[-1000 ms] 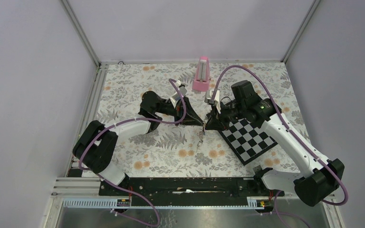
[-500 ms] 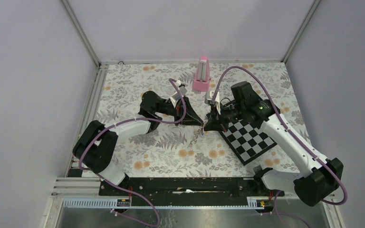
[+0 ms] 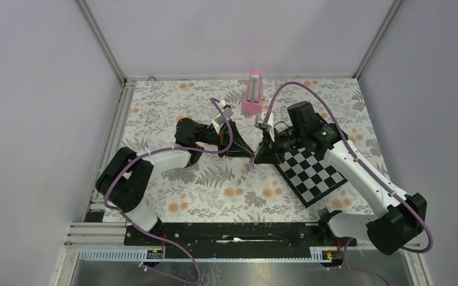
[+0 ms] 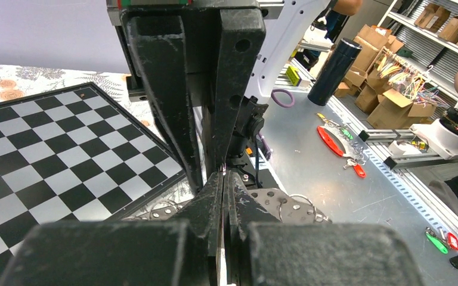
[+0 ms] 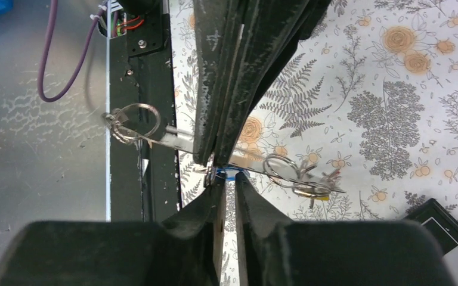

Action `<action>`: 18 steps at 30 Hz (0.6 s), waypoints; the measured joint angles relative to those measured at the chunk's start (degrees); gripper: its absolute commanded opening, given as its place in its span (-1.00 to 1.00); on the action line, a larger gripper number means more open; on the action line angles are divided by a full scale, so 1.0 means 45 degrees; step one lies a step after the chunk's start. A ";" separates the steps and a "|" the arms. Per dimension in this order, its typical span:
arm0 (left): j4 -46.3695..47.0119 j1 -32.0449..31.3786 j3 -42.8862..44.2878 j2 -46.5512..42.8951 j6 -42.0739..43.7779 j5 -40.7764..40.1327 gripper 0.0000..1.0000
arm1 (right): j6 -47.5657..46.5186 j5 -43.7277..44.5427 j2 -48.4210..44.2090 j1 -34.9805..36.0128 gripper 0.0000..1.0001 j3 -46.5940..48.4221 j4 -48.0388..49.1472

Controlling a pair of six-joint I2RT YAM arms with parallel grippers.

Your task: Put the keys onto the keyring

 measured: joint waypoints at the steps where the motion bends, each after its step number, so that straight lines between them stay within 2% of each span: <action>1: 0.0063 0.0000 0.0000 0.0000 -0.0024 -0.0024 -1.00 | 0.0034 0.0034 -0.0019 0.0000 -0.49 -0.0005 0.0010; 8: 0.0073 -0.0024 -0.0151 0.0000 0.0078 -0.0131 -1.00 | -0.0112 0.0335 -0.0583 -0.0219 -0.27 0.0029 -0.0029; 18: -0.0588 -0.0024 -0.0228 -0.0053 0.0593 -0.0471 -1.00 | -0.0369 0.0180 -0.1069 -0.0374 -0.24 0.0481 -0.0267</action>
